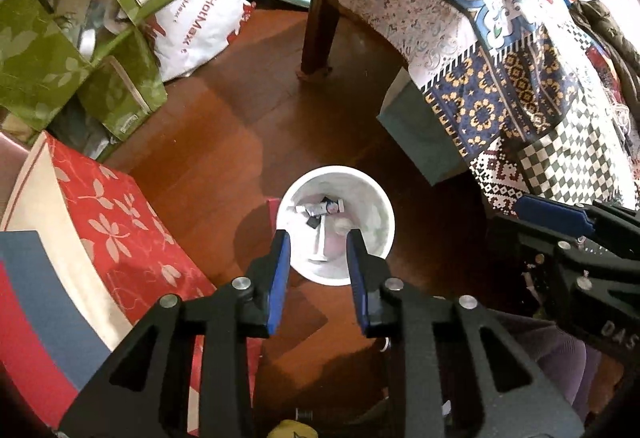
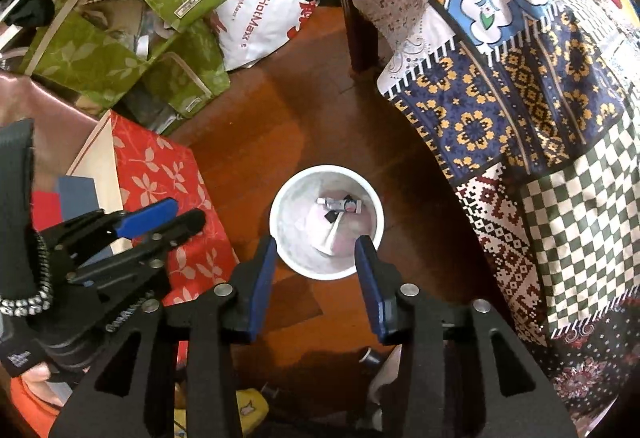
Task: Collect trash
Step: 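Open the left tool over the bucket while the right tool releases the roll, then move both open tools back toward the remaining items on the bed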
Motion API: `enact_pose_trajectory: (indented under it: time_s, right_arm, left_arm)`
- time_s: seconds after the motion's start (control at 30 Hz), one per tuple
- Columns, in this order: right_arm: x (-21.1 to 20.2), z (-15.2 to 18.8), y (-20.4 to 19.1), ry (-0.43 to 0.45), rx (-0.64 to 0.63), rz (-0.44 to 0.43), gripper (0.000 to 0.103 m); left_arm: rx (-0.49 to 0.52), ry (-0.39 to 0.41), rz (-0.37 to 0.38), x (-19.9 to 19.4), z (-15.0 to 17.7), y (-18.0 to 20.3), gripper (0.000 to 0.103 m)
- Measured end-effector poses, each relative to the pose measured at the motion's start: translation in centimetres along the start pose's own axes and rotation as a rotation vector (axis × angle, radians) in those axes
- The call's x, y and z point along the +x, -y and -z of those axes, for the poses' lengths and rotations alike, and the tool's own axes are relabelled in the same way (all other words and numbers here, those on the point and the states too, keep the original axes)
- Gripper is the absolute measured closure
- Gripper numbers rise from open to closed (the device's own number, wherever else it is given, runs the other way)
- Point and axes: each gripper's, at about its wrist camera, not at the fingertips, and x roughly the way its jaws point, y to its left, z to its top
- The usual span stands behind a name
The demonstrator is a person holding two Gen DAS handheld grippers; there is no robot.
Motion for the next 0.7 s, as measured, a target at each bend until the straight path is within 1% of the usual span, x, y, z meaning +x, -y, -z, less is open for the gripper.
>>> enact_pose_trajectory:
  time_s: [0.13,0.33,0.4,0.5,0.63,0.7]
  right_arm:
    - [-2.1,0.7,0.1,0.046,-0.006,0.007,0.066]
    - [-6.7,1.6,0.3,0.153,-0.020,0.032,0.066]
    - [-8.6,1.9,0.3,0.194,-0.029,0.063,0.066]
    - [-12.2,2.7,0.7,0.278,-0.042,0.088,0.066]
    - [-16.2,4.0,1.4,0.364,-0.013,0.076,0.066]
    - [-19.0,5.1,2.1,0.425,0.000,0.068,0.066]
  left_arm:
    - [0.002,0.043,0.009,-2.4,0.0,0.1,0.076]
    - [0.037,0.155,0.010,-7.7,-0.1,1.7,0.076]
    - [0.054,0.195,0.005,-9.4,-0.2,2.6,0.076]
    - [0.076,0.253,0.018,-12.1,-0.2,4.1,0.076]
    - [0.105,0.339,0.034,-15.6,0.0,6.6,0.076]
    - [0.119,0.383,0.050,-17.6,0.2,8.1,0.076]
